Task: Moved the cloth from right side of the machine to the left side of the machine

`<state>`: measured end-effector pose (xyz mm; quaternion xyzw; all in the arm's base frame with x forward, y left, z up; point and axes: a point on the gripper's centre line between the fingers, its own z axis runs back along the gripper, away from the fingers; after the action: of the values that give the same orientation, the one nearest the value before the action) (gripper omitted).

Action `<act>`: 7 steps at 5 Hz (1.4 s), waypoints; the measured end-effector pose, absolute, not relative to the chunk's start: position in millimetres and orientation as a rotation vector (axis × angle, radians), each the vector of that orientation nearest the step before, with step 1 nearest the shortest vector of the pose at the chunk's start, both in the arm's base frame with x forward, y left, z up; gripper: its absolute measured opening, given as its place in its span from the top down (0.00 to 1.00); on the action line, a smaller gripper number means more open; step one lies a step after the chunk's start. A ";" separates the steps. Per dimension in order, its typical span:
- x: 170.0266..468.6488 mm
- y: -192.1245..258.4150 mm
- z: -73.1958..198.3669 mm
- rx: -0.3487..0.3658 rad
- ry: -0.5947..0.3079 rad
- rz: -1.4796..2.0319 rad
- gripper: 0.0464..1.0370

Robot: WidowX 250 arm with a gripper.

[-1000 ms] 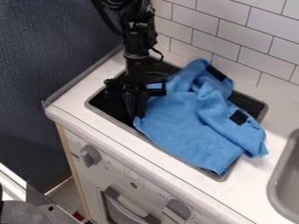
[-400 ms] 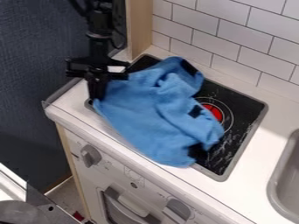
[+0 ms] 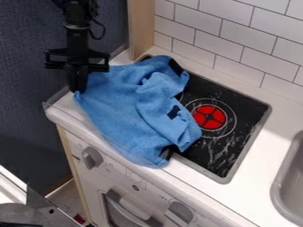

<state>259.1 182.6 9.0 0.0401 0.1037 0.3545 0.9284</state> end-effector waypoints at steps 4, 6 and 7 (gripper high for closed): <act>255.2 166.3 45.4 -0.066 0.051 0.844 0.03; 262.3 144.6 49.1 -0.072 0.087 0.768 0.04; 276.7 108.0 66.2 -0.060 0.091 0.667 0.04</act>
<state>276.7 108.0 66.2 -0.0296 0.0445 0.3272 0.9434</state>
